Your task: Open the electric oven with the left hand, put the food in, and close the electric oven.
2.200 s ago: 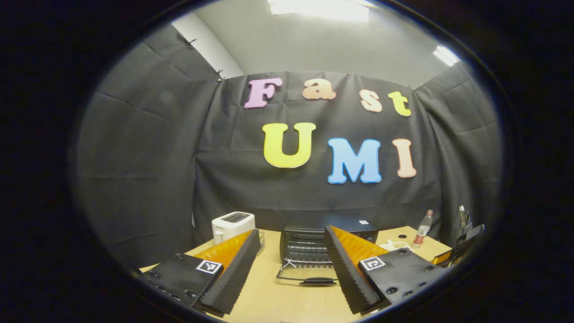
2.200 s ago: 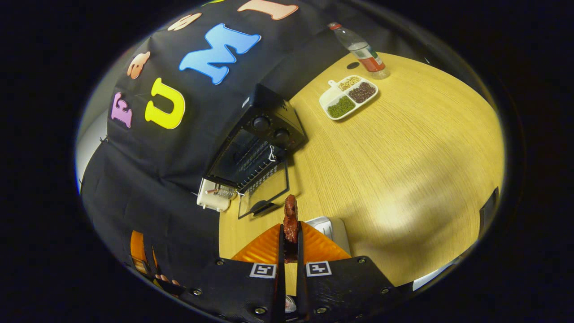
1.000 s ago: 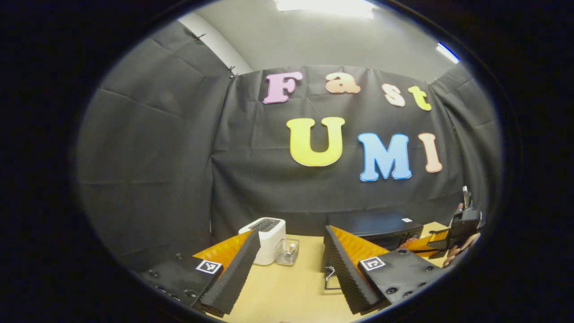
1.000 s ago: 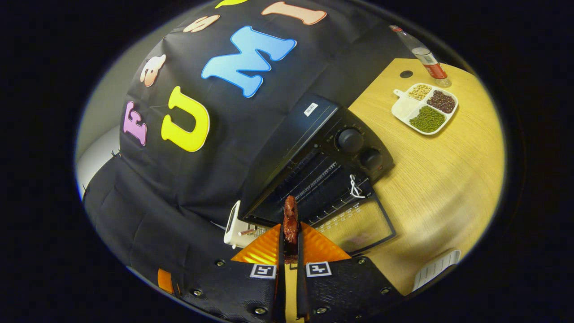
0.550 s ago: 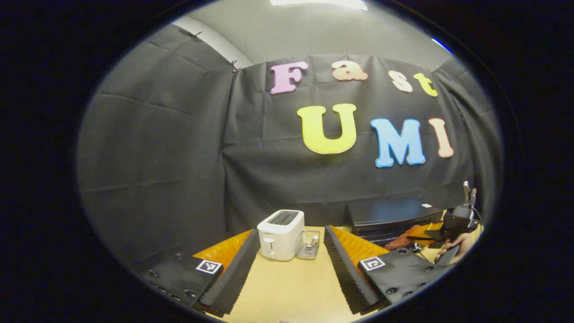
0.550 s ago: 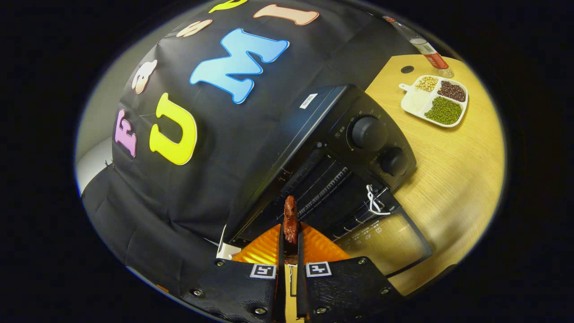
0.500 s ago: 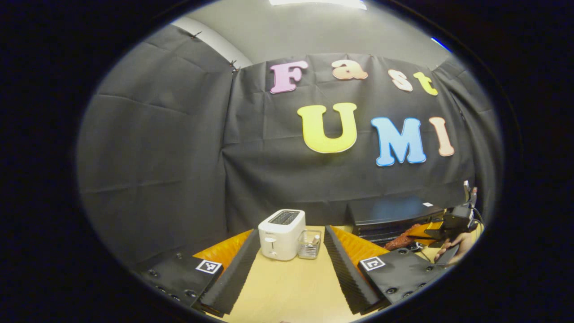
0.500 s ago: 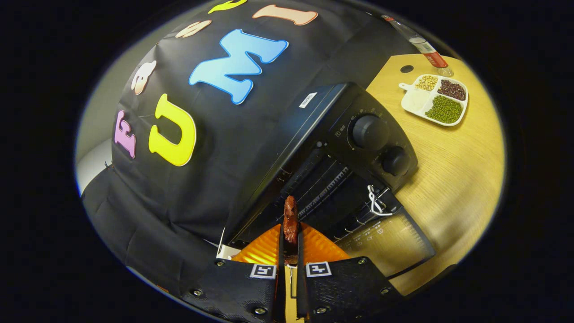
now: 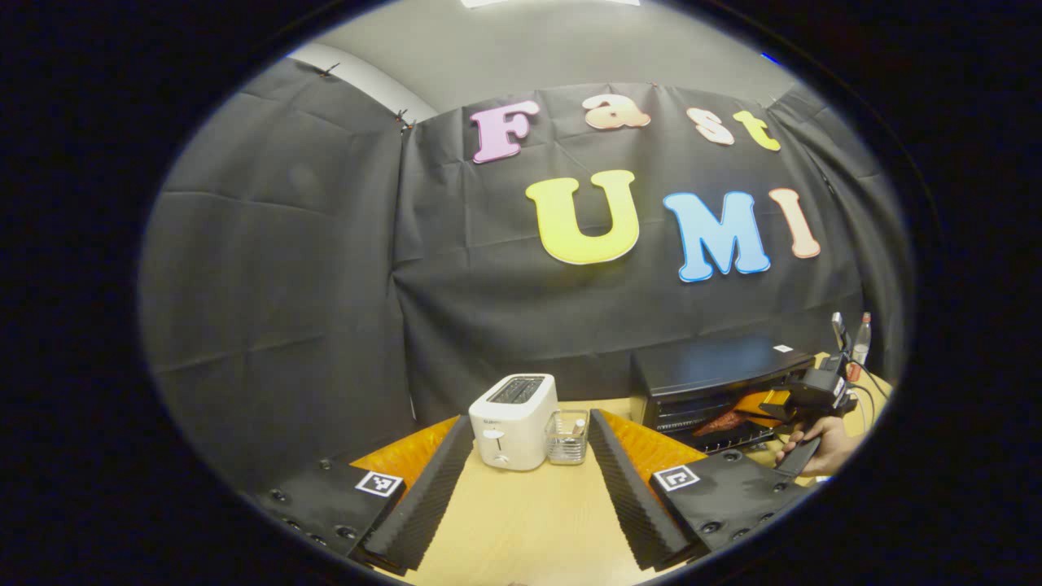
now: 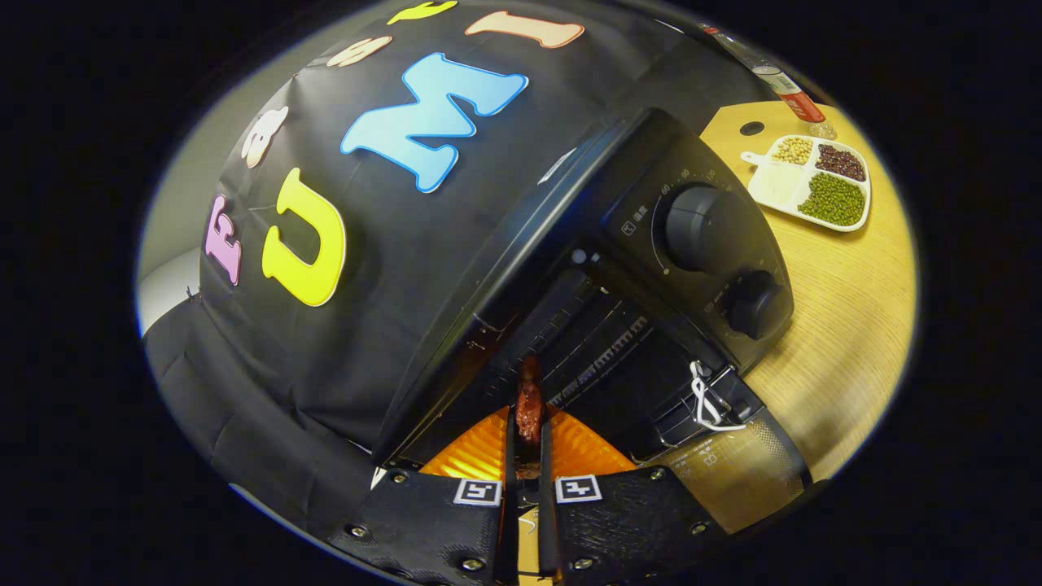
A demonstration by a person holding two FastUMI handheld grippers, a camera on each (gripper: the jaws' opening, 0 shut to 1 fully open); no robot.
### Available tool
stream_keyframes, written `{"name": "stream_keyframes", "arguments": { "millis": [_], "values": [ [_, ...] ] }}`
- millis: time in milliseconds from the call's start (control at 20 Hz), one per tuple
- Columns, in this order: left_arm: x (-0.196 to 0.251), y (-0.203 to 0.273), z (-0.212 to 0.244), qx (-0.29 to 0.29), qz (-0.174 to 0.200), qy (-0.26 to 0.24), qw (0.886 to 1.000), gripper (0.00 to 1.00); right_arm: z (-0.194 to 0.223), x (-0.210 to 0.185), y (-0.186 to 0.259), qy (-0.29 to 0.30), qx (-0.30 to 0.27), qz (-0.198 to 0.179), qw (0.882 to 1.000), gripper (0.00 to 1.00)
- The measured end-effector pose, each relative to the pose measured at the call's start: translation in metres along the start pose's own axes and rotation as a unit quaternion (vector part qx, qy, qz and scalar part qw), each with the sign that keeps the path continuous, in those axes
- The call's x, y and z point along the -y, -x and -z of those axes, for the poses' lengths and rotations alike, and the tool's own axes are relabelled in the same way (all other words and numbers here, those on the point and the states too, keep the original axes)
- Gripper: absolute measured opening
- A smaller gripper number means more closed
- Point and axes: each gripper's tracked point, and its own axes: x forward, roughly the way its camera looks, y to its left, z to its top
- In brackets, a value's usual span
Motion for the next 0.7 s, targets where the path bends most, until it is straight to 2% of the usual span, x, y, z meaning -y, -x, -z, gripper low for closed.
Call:
{"name": "stream_keyframes", "arguments": {
  "millis": [100,300,350,400,500,600,650,700],
  "values": [
    [0.004,0.001,0.000,0.000,0.002,0.000,1.000,0.96,-0.002,0.005,-0.003,0.023,0.003,0.011,1.000,0.11],
    [0.008,0.004,-0.005,0.002,0.001,-0.003,1.000,0.96,-0.014,0.022,-0.005,0.072,0.005,0.057,0.996,0.25],
    [0.008,0.006,-0.007,0.004,0.001,-0.003,1.000,0.96,-0.018,0.026,-0.004,0.084,0.009,0.068,0.994,0.23],
    [0.007,0.007,-0.008,0.006,0.000,-0.003,1.000,0.90,-0.022,0.028,-0.002,0.095,0.014,0.072,0.993,0.42],
    [0.011,0.008,-0.009,0.007,0.001,-0.002,1.000,0.90,-0.029,0.023,0.006,0.117,0.023,0.064,0.991,0.45],
    [0.017,0.009,-0.010,0.007,0.004,0.004,1.000,1.00,-0.029,0.019,0.016,0.141,0.027,0.059,0.988,0.79],
    [0.023,0.009,-0.011,0.007,0.007,0.008,1.000,1.00,-0.033,0.017,0.024,0.153,0.027,0.058,0.986,0.96],
    [0.028,0.009,-0.010,0.008,0.012,0.012,1.000,1.00,-0.034,0.016,0.031,0.164,0.024,0.055,0.985,0.97]
  ]
}}
